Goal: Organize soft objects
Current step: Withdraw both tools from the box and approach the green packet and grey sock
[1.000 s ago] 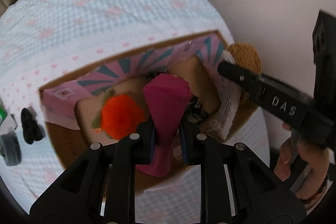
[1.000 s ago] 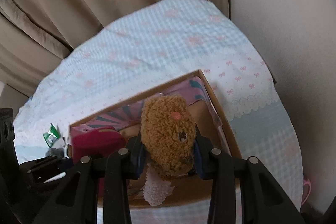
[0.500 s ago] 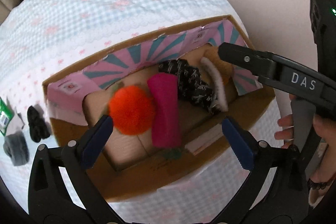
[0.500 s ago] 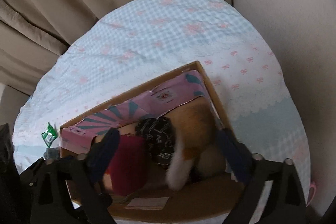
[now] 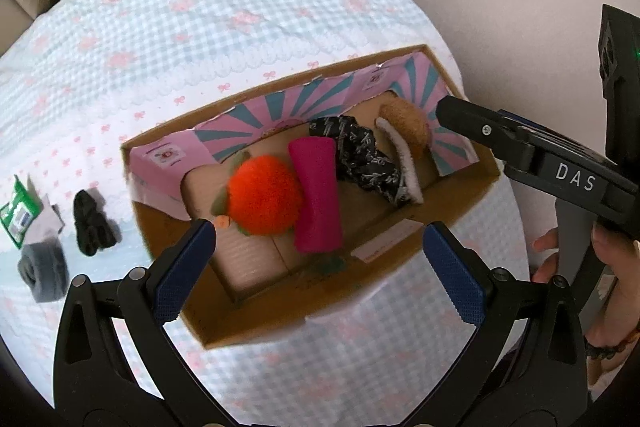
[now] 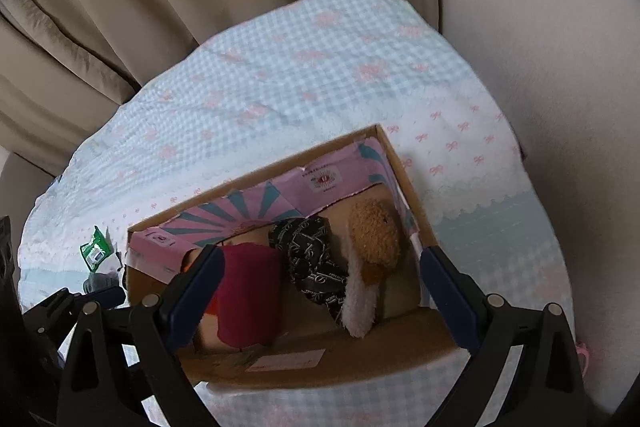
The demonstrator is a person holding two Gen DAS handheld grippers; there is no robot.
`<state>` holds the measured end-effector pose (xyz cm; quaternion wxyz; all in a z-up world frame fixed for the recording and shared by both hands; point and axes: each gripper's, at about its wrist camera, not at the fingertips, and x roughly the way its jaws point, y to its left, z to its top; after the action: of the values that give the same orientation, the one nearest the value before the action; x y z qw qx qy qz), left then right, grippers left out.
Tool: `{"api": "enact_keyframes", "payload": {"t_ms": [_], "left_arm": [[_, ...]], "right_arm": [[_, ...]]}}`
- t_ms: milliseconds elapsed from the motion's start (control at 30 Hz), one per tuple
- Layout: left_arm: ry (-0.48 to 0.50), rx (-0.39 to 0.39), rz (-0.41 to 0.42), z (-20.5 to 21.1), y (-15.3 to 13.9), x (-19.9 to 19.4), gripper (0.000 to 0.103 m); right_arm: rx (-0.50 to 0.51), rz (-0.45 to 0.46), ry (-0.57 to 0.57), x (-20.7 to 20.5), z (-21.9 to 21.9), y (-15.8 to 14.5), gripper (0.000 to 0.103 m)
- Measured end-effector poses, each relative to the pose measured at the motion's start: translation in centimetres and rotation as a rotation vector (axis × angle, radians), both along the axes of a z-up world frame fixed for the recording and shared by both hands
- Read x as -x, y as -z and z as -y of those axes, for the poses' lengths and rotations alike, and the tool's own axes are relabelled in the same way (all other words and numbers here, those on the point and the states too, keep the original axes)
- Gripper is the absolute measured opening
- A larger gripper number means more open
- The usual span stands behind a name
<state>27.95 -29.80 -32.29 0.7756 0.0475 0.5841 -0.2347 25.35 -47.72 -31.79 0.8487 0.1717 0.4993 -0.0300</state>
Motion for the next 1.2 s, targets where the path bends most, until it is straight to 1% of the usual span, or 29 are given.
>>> {"api": "enact_keyframes", "payload": {"t_ms": [133, 300, 533, 600, 700, 800, 900, 1033, 1100, 1200], "left_arm": [[-0.002, -0.005, 0.035, -0.9, -2.2, 1.1, 0.103], [-0.014, -0.016, 0.09, -2.4, -5.5, 2.9, 0.103], [-0.052, -0.03, 0.196, -5.5, -10.3, 5.6, 0.103], [-0.083, -0.025, 0.227, -6.9, -11.8, 6.4, 0.103], [-0.127, 0.016, 0.264, -9.5, -13.8, 7.7, 0.103], [-0.165, 0.008, 0.297, -11.7, -15.1, 9.1, 0.103], [-0.193, 0.003, 0.326, -14.2, -16.6, 10.9, 0.103], [-0.232, 0.016, 0.355, -18.1, -18.3, 13.2, 0.103], [-0.247, 0.019, 0.364, -20.0, -18.8, 14.3, 0.103], [-0.271, 0.027, 0.374, -23.0, -19.3, 15.7, 0.103]], "right_arm": [[0.025, 0.018, -0.005, 1.0, -0.5, -2.1, 0.097], [0.094, 0.036, -0.03, 2.5, -2.0, -5.2, 0.097], [0.111, 0.107, -0.028, 5.1, -3.8, -9.5, 0.097], [0.11, 0.121, -0.035, 5.8, -4.4, -10.7, 0.097], [0.099, 0.138, -0.044, 7.1, -5.7, -12.5, 0.097], [0.138, 0.183, -0.054, 8.7, -7.8, -14.3, 0.097], [0.14, 0.208, -0.079, 10.3, -9.8, -15.9, 0.097], [0.154, 0.237, -0.113, 12.1, -12.6, -17.8, 0.097], [0.168, 0.235, -0.131, 12.8, -14.3, -18.5, 0.097], [0.159, 0.237, -0.15, 13.7, -16.8, -19.2, 0.097]]}}
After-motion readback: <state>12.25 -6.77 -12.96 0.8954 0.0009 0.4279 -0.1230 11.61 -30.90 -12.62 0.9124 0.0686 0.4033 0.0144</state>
